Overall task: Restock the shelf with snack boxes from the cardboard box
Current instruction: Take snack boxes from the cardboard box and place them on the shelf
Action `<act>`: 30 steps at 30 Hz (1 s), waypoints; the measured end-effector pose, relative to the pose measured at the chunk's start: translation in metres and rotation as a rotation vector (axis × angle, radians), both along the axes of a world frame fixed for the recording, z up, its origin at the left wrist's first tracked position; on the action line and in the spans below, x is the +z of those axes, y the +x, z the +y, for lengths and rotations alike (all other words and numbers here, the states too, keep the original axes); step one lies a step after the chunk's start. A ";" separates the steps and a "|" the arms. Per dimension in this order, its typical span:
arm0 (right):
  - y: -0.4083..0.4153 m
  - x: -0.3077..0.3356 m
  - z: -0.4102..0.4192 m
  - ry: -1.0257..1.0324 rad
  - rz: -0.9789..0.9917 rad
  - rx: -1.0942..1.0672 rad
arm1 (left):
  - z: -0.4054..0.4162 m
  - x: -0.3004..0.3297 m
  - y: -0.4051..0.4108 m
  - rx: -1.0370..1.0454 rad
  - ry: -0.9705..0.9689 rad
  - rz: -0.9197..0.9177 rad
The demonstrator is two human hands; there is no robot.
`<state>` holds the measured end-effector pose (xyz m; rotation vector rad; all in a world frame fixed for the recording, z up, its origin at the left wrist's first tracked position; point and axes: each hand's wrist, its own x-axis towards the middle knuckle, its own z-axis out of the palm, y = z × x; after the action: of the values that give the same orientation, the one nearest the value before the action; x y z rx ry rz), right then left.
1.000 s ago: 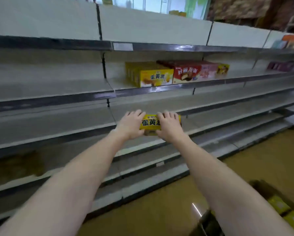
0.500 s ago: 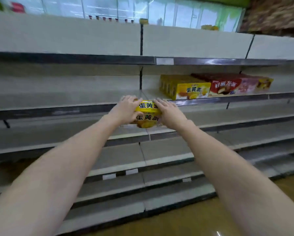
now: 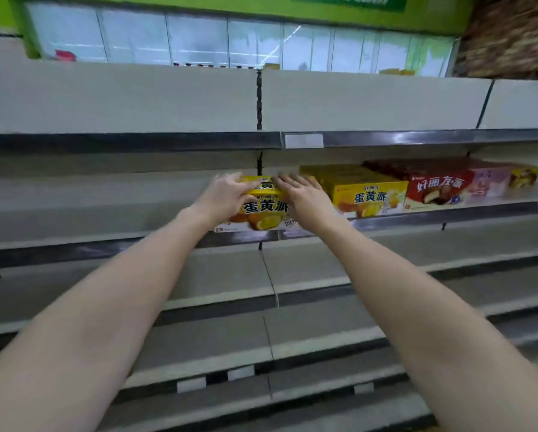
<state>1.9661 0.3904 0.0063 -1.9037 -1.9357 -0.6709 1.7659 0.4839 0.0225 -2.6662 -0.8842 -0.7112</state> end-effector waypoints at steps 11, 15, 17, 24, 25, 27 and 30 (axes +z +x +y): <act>0.066 -0.002 0.126 -0.087 0.004 0.062 | 0.096 -0.001 0.068 0.225 -0.093 0.009; 0.071 -0.029 0.163 -0.118 0.009 0.020 | 0.130 -0.029 0.091 0.331 -0.085 0.193; 0.074 -0.026 0.179 -0.137 0.019 0.027 | 0.147 -0.035 0.099 0.348 -0.041 0.193; 0.103 -0.034 0.226 -0.095 -0.019 0.079 | 0.192 -0.051 0.124 0.343 0.068 0.078; 0.105 -0.032 0.232 -0.091 -0.038 0.067 | 0.195 -0.051 0.128 0.358 0.068 0.061; 0.108 -0.032 0.246 -0.095 -0.066 0.045 | 0.203 -0.051 0.132 0.389 0.068 0.038; 0.112 -0.036 0.263 -0.096 -0.067 0.032 | 0.216 -0.055 0.136 0.402 0.078 0.018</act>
<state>2.0784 0.6531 -0.0297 -1.9253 -2.0693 -0.6512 1.9015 0.7001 -0.0326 -2.3160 -1.3051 -0.6063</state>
